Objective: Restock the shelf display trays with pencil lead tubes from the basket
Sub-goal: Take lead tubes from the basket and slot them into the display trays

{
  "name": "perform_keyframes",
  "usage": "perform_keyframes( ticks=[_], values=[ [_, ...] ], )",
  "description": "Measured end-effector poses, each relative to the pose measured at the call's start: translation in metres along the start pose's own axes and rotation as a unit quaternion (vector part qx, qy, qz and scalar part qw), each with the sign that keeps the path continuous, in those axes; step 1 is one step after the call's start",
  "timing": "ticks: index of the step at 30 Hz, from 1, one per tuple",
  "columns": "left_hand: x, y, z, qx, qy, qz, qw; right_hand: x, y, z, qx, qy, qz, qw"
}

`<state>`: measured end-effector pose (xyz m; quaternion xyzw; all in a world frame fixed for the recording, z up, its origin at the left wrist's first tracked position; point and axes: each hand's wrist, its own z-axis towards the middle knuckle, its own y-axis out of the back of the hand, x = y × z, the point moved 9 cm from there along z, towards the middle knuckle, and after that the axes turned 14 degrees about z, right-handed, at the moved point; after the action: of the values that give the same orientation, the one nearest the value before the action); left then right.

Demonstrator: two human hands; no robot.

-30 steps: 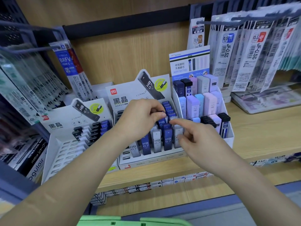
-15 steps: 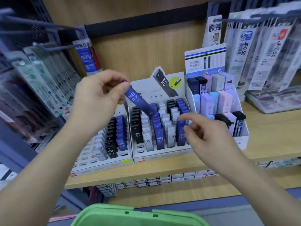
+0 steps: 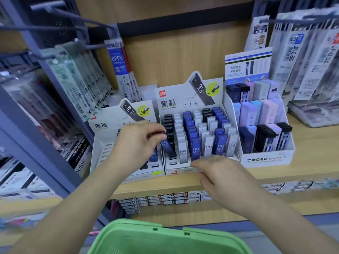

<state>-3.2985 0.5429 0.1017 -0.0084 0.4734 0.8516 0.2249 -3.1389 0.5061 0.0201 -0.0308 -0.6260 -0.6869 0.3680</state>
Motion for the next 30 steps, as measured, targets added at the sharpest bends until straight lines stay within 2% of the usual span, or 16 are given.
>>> perform_keyframes(
  ticks=[8, 12, 15, 21, 26, 30],
  values=[
    [-0.013, -0.012, -0.001, 0.021, -0.078, 0.022, 0.996, -0.002, -0.002, 0.001, 0.014, -0.032, -0.028, 0.999],
    [-0.007, -0.016, -0.002, 0.017, -0.015, 0.01, 1.0, -0.001, -0.002, 0.002, 0.016, -0.034, -0.038, 0.999],
    [-0.008, -0.016, -0.002, 0.009, -0.016, 0.021, 1.0, -0.002, -0.003, 0.002, 0.015, -0.032, -0.034, 0.999],
    [0.008, -0.019, -0.007, 0.054, 0.046, -0.026, 0.997, -0.001, 0.001, -0.003, 0.009, -0.029, -0.007, 1.0],
    [0.007, -0.02, -0.008, 0.05, 0.043, -0.039, 0.997, 0.002, -0.002, -0.005, 0.009, -0.018, 0.003, 1.0],
    [-0.002, 0.004, -0.009, 0.075, 0.044, -0.064, 0.994, 0.013, 0.004, -0.007, -0.019, -0.009, 0.066, 0.998]
  ],
)
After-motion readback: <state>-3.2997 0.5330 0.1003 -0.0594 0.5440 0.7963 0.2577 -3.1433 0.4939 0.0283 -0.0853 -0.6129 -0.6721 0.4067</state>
